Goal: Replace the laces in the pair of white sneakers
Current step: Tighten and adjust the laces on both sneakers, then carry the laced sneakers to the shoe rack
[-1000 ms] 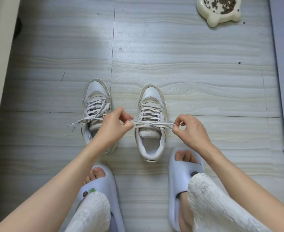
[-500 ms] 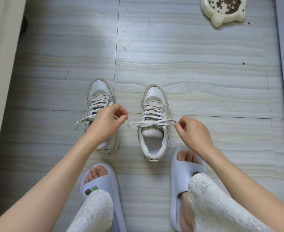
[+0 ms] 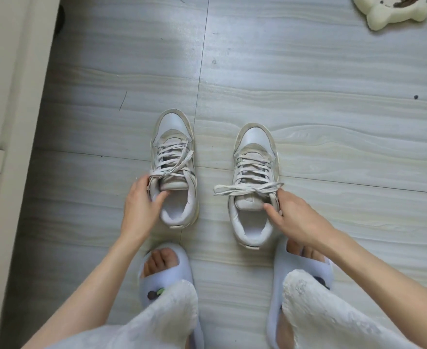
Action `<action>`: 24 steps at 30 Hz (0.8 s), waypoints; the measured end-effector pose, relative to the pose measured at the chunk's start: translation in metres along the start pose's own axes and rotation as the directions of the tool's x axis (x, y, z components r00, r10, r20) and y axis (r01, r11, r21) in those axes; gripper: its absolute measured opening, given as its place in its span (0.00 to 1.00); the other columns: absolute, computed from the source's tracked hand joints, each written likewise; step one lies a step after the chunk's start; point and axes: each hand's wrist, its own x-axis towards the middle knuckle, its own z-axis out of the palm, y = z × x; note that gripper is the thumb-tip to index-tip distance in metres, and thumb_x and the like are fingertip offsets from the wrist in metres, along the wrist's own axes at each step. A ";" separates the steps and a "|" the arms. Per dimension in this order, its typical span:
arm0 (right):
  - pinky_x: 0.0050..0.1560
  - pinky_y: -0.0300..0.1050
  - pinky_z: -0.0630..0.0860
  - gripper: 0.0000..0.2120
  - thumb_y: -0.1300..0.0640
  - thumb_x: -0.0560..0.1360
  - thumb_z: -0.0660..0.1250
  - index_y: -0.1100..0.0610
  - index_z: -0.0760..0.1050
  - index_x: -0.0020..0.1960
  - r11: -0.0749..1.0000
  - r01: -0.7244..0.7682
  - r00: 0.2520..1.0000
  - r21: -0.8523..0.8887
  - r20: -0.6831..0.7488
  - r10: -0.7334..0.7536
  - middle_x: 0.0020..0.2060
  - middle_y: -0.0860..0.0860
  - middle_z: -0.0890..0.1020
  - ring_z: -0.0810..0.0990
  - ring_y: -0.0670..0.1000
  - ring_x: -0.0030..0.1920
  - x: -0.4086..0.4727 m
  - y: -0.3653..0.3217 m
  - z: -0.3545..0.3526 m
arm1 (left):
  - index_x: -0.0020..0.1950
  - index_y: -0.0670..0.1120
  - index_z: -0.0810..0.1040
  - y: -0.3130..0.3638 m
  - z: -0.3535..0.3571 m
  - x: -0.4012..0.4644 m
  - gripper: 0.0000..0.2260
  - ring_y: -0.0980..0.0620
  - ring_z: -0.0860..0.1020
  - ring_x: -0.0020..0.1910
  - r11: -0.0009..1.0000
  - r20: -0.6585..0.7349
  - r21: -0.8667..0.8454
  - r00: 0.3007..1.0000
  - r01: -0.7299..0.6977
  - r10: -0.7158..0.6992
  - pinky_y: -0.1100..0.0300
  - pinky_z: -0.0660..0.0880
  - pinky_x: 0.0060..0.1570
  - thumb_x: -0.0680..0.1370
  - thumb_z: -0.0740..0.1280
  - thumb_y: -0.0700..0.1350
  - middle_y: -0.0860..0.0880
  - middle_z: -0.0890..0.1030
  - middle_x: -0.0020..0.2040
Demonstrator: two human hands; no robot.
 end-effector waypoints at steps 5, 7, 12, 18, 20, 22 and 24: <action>0.46 0.50 0.66 0.08 0.56 0.79 0.55 0.60 0.70 0.49 0.999 -0.029 0.998 -0.029 -0.050 0.027 0.48 0.62 0.78 0.75 0.63 0.50 0.008 -0.010 -0.020 | 0.60 0.39 0.76 0.014 -0.022 0.006 0.17 0.41 0.77 0.53 0.999 0.074 0.038 0.997 0.032 -0.034 0.57 0.67 0.50 0.72 0.70 0.37 0.38 0.80 0.53; 0.45 0.51 0.67 0.10 0.56 0.79 0.55 0.60 0.72 0.47 0.998 -0.028 0.997 -0.064 -0.072 0.023 0.47 0.63 0.80 0.76 0.63 0.49 0.009 -0.021 -0.044 | 0.59 0.40 0.78 0.031 -0.042 0.003 0.15 0.43 0.79 0.53 0.996 0.092 0.005 0.991 0.094 -0.094 0.58 0.69 0.51 0.72 0.70 0.38 0.40 0.82 0.52; 0.45 0.52 0.68 0.13 0.55 0.78 0.56 0.64 0.74 0.48 0.985 -0.030 0.994 -0.170 -0.105 0.012 0.48 0.66 0.80 0.77 0.65 0.49 -0.032 -0.069 -0.125 | 0.53 0.43 0.81 0.087 -0.124 -0.022 0.09 0.44 0.79 0.51 0.986 0.082 0.011 0.982 0.168 -0.169 0.59 0.69 0.47 0.74 0.67 0.42 0.42 0.83 0.48; 0.41 0.50 0.66 0.15 0.52 0.78 0.57 0.60 0.71 0.39 0.994 -0.009 0.989 -0.112 -0.146 -0.008 0.43 0.65 0.80 0.76 0.65 0.47 -0.142 -0.163 -0.238 | 0.50 0.46 0.82 0.160 -0.261 -0.099 0.07 0.49 0.81 0.47 0.988 0.021 -0.101 0.994 0.113 -0.112 0.59 0.72 0.46 0.73 0.69 0.43 0.47 0.84 0.44; 0.40 0.50 0.67 0.16 0.52 0.77 0.59 0.60 0.71 0.35 0.995 -0.012 0.985 -0.103 -0.170 -0.006 0.40 0.63 0.81 0.77 0.64 0.45 -0.182 -0.200 -0.282 | 0.50 0.48 0.82 0.182 -0.317 -0.126 0.07 0.51 0.81 0.46 0.976 -0.008 -0.189 0.993 0.113 -0.117 0.57 0.74 0.47 0.73 0.69 0.43 0.50 0.84 0.43; 0.40 0.49 0.68 0.18 0.51 0.77 0.60 0.61 0.74 0.35 0.993 -0.009 0.982 -0.117 -0.189 -0.013 0.38 0.62 0.81 0.77 0.63 0.44 -0.222 -0.239 -0.324 | 0.50 0.48 0.83 0.206 -0.375 -0.155 0.06 0.51 0.80 0.46 0.961 -0.046 -0.248 0.989 0.123 -0.138 0.56 0.75 0.49 0.74 0.69 0.42 0.50 0.84 0.42; 0.40 0.49 0.71 0.19 0.50 0.76 0.60 0.62 0.74 0.33 0.990 0.042 0.977 -0.131 -0.200 -0.068 0.35 0.61 0.81 0.78 0.62 0.42 -0.261 -0.283 -0.363 | 0.50 0.48 0.83 0.229 -0.436 -0.187 0.06 0.51 0.80 0.45 0.959 -0.119 -0.261 0.982 0.111 -0.146 0.54 0.75 0.49 0.74 0.69 0.44 0.49 0.84 0.43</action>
